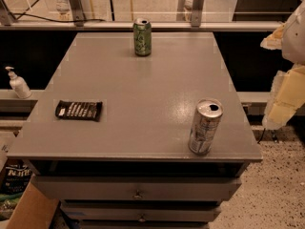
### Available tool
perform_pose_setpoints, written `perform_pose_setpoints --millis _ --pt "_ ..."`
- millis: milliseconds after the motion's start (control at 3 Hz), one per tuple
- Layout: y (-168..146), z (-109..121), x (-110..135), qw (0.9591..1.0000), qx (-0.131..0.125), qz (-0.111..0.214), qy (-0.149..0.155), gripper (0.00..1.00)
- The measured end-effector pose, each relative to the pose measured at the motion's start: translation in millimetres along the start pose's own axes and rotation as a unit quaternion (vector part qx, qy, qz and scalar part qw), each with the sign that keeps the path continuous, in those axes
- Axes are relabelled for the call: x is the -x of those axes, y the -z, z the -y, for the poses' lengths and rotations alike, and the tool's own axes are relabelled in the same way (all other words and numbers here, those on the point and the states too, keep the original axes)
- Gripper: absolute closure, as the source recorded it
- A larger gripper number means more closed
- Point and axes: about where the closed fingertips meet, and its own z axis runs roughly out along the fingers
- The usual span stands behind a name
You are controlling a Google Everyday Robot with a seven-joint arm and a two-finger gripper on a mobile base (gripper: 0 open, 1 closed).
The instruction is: Knock redbull can over
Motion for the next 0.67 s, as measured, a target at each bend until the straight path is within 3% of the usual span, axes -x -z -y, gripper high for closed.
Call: perform_pose_setpoints --millis 333,667 --pt "0.0 0.0 0.0 1.0000 0.000 0.000 0.000 0.00" --pt "-5.2 -1.5 -1.9 0.9996 0.010 0.023 -0.015 0.00"
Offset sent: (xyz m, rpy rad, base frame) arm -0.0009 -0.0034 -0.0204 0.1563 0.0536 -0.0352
